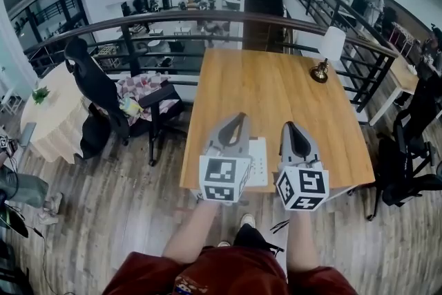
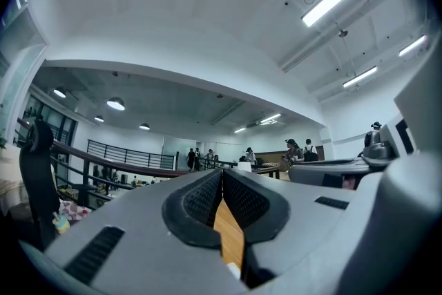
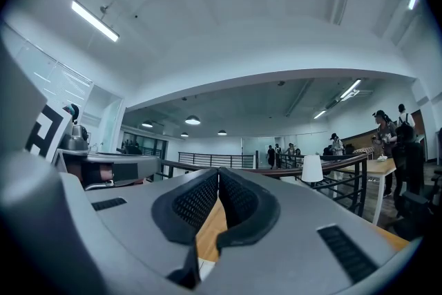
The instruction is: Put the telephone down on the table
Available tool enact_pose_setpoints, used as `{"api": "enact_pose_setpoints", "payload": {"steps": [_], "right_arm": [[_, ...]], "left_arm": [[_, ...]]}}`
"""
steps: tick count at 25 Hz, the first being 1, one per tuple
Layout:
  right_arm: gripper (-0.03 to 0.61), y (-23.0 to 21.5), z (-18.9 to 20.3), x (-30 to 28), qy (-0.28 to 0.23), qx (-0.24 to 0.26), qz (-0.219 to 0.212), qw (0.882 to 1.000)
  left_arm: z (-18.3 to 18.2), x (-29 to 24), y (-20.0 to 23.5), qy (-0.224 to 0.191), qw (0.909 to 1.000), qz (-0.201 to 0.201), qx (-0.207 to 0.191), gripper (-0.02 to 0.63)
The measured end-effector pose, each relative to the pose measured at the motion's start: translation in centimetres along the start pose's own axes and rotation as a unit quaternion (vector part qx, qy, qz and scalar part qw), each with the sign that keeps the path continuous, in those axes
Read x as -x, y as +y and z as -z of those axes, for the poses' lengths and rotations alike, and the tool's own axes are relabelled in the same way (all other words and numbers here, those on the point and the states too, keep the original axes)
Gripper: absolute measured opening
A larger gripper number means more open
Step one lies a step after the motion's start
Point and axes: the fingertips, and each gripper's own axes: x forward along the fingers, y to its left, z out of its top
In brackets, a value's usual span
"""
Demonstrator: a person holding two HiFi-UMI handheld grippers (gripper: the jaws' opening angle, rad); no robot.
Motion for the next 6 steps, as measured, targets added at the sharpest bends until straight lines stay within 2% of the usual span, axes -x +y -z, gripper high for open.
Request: {"api": "enact_pose_setpoints", "payload": {"steps": [6], "right_arm": [[0.031,-0.08,0.17,-0.19,0.002,0.000,0.004,1.000]], "left_arm": [[0.26,-0.11,0.30,0.003,1.0000,0.000,0.002,0.031]]}}
